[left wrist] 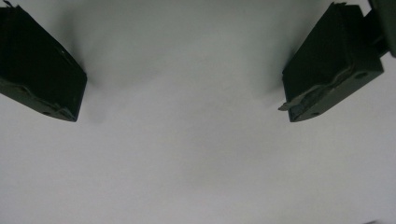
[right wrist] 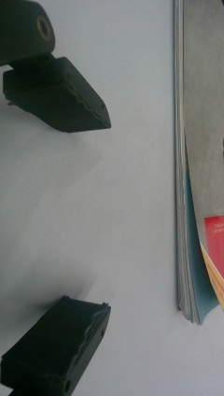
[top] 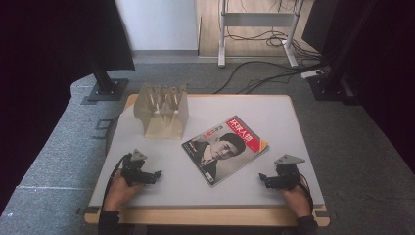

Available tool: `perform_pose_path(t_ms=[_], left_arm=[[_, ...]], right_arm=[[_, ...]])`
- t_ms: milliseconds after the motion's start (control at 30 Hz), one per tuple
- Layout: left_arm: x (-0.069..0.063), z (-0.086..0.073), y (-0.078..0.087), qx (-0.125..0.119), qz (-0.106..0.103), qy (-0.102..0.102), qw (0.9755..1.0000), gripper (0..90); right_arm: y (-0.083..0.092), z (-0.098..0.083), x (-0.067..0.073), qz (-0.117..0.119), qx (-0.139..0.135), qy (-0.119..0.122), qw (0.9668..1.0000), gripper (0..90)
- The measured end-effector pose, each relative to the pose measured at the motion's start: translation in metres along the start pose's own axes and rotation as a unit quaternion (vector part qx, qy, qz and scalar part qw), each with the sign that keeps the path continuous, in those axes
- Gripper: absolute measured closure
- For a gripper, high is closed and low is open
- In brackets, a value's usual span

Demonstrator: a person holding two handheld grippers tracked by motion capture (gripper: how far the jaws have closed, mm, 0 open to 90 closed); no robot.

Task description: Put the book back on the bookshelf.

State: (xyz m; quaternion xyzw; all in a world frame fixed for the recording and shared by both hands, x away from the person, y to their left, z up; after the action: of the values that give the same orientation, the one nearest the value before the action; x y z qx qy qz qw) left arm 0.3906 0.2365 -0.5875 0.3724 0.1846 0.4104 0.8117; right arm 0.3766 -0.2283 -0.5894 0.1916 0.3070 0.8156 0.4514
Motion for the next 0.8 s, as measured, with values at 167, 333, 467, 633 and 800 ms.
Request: perform_pose_path(t_ms=[167,333,467,633,800], left_arm=[[-0.0001,0.0006,-0.0009,0.0,0.002,-0.006,1.0,0.0],[-0.0002,0.0007,-0.0009,-0.001,0.002,-0.007,1.0,0.0],[-0.0002,0.0006,-0.0009,0.0,0.002,-0.006,1.0,0.0],[-0.0005,0.0007,-0.001,0.0,0.004,-0.003,1.0,0.0],[-0.0008,0.0009,-0.0009,0.0,0.005,-0.001,1.0,0.0]], right_arm=[[0.0,-0.0001,0.0001,0.0,0.0,0.0,1.0,9.2],[-0.0001,-0.0002,0.0002,0.0,-0.001,0.0,1.0,9.2],[-0.0001,-0.0002,0.0001,0.0,0.0,0.0,1.0,9.2],[0.0,-0.0002,0.0001,0.0,0.0,0.0,1.0,9.3],[0.0002,-0.0002,0.0001,0.0,0.001,0.0,1.0,9.3]])
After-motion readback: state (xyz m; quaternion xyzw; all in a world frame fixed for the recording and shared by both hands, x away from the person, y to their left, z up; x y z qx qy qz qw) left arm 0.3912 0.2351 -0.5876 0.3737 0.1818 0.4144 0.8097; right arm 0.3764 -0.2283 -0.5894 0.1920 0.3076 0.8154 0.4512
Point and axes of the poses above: each handheld gripper's, and its own axes: y roughly backward along the jaws, z roughly out of its top, x roughly to its left, the point moved 8 cm from there along -y, roughly forward along the jaws, and after that the axes turned 2 degrees about -y, right-handed, at the moved point
